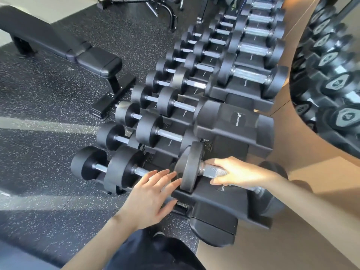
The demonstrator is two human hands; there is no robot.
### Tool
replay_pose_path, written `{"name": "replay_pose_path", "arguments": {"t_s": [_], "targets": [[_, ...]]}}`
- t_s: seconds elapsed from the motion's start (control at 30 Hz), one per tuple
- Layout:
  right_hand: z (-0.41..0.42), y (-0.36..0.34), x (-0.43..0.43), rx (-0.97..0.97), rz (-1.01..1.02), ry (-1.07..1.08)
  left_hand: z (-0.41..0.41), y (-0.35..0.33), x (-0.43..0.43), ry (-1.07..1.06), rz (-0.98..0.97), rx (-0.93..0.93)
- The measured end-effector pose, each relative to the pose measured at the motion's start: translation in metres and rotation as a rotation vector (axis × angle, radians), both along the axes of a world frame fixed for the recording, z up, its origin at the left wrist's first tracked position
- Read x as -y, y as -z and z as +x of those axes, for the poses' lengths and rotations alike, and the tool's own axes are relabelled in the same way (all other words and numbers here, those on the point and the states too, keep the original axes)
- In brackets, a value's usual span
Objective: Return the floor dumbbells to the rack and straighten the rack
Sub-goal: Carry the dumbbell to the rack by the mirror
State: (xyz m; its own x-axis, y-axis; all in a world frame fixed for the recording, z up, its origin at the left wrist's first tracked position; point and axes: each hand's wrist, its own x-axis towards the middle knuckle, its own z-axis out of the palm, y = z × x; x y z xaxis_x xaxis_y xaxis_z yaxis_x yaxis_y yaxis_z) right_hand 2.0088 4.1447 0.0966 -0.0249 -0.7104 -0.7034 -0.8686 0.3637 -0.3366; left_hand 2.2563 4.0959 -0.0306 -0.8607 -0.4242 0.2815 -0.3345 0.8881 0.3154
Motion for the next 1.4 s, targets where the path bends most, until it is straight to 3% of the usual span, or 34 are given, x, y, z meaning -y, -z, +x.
{"name": "replay_pose_path", "arguments": {"t_s": [0.37, 0.47, 0.6, 0.97, 1.1, 1.27, 1.4], "targets": [[0.009, 0.013, -0.013, -0.085, -0.087, 0.083, 0.004, 0.003, 0.02, -0.048, 0.049, 0.045], [0.019, 0.014, -0.02, -0.173, -0.157, 0.114, 0.004, 0.001, 0.026, -0.052, 0.04, 0.052], [0.026, 0.027, -0.02, -0.45, -0.367, 0.052, 0.006, -0.002, 0.031, -0.04, 0.03, 0.059], [0.03, 0.036, -0.03, -0.542, -0.519, 0.095, 0.017, -0.011, 0.044, -0.055, 0.046, 0.085], [0.028, 0.037, -0.036, -0.487, -0.582, 0.099, 0.02, -0.021, 0.031, -0.099, 0.052, 0.091], [0.025, 0.027, -0.045, -0.177, -0.746, 0.239, 0.031, -0.039, 0.02, -0.219, 0.023, 0.145], [0.056, -0.005, -0.037, -0.128, -0.919, 0.085, 0.051, -0.054, 0.013, -0.358, 0.008, 0.156]]}}
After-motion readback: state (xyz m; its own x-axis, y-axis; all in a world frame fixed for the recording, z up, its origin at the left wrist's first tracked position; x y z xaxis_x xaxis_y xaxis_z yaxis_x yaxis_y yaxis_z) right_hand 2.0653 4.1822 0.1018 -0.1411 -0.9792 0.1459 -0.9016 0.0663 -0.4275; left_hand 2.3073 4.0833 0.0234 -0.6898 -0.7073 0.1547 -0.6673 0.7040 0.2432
